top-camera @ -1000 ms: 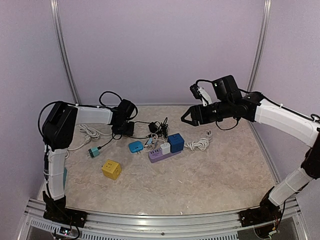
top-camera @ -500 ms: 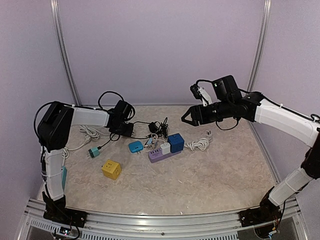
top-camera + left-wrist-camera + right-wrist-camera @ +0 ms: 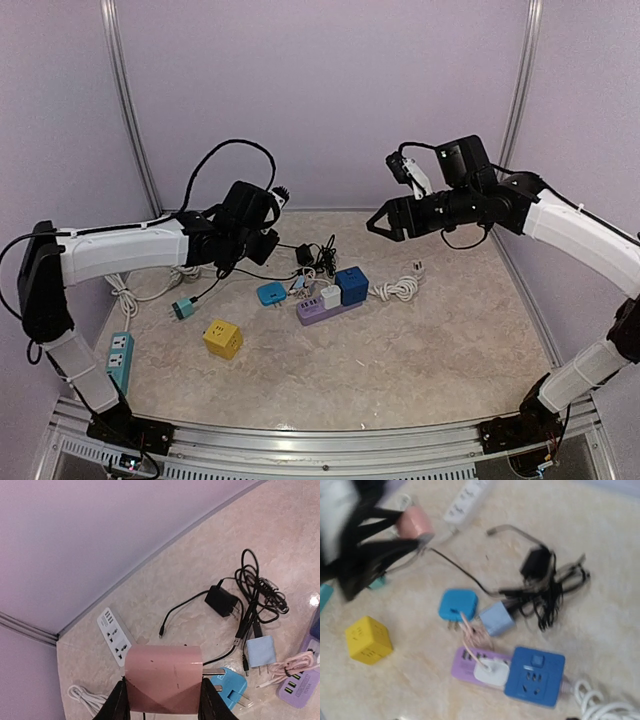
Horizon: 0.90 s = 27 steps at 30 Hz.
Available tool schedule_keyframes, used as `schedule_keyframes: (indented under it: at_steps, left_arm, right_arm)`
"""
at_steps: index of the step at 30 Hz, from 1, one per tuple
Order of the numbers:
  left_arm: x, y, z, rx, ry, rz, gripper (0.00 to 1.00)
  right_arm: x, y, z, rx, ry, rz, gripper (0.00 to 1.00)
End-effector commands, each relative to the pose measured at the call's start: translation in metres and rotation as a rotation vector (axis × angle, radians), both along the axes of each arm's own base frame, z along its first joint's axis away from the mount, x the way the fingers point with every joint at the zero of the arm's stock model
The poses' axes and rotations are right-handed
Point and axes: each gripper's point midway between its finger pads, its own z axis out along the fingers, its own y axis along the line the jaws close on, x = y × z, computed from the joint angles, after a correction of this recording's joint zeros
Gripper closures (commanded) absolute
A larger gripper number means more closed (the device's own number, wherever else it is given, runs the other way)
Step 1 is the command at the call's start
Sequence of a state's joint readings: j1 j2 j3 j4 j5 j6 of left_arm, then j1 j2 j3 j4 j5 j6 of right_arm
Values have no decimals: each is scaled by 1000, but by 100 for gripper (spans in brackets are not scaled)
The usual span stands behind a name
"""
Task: Insert the plug
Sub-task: Pick up the plug from the center of the board, then adjust the plug.
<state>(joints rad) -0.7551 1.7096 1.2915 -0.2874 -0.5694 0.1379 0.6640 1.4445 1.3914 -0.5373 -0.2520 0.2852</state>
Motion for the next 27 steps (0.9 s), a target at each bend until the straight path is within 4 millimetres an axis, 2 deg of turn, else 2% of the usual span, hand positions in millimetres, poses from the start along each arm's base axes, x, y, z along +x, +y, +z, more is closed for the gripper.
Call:
schedule_keyframes:
  at_steps: [1,4,7,9,12,16,20,27]
  left_arm:
    - [-38,-13,81,116,-241,-117,100]
    - [-80,-34,110,135,-347,-242,100]
    - [-119,-54,124,147,-417,-360,100]
    - [-139,-62,136,165,-475,-410,100]
    - [-161,-73,144,224,-551,-464,100]
    - [-174,-86,148,266,-593,-520,100]
    - [-176,-94,142,296,-601,-549,100]
    - [-178,-103,139,272,-595,-582,100]
  right_arm:
    - [-14,-5,46,22,-63,65,30]
    - [-23,6,55,59,-30,128,30]
    - [-33,19,64,133,1,184,31]
    - [-38,30,65,164,14,210,31]
    - [-50,53,62,200,39,272,32]
    - [-61,79,60,277,73,346,33]
    - [-71,100,57,311,122,424,33]
    - [-77,123,33,286,174,493,34]
